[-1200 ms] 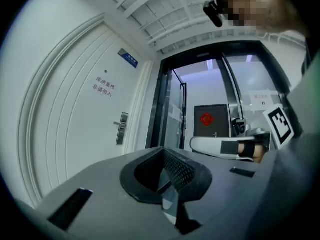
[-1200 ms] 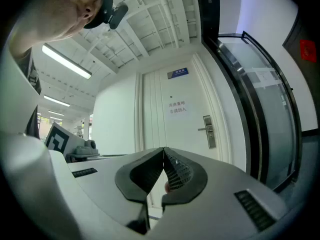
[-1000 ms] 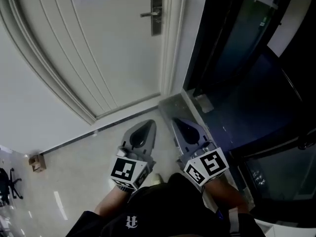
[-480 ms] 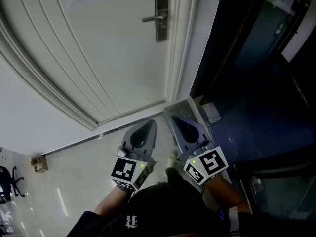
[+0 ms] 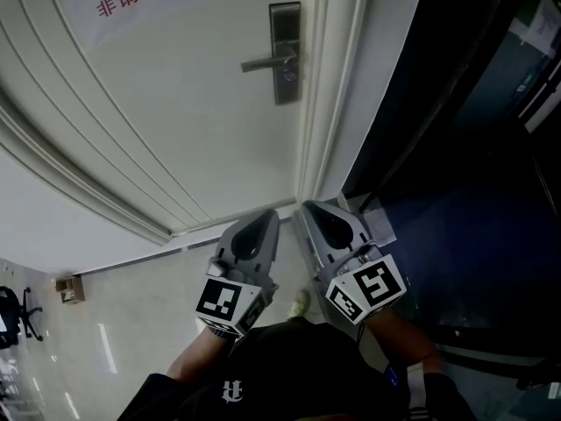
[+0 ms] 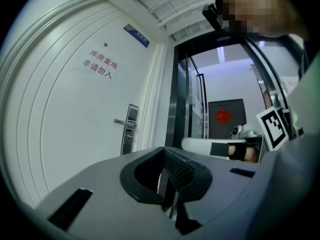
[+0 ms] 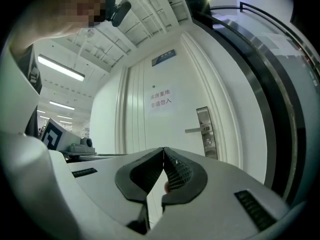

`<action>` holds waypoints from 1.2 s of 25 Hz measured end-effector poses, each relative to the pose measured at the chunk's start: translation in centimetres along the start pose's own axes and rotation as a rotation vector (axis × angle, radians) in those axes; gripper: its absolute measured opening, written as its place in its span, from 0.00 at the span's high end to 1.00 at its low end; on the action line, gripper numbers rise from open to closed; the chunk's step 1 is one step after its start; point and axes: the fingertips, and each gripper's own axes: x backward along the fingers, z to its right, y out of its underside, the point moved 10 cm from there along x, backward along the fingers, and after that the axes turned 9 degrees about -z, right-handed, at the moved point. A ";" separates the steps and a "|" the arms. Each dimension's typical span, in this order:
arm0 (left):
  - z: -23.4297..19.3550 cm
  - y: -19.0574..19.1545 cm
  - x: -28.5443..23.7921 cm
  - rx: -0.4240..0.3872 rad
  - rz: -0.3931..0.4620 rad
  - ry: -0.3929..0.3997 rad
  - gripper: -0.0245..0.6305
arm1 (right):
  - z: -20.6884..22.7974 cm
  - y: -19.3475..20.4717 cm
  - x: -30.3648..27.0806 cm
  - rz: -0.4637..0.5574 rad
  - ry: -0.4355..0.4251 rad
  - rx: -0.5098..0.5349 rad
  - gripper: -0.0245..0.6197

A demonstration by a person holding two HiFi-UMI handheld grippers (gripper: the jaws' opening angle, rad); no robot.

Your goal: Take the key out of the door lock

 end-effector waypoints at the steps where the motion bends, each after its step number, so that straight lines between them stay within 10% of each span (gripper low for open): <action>1: -0.2 -0.1 -0.9 -0.002 -0.001 -0.007 0.95 | 0.9 -0.1 -0.6 0.000 -0.005 -0.001 0.94; 30: -14.8 -3.9 -21.3 -0.049 0.000 0.083 0.95 | 17.1 -0.5 -21.1 -0.009 0.061 -0.228 0.94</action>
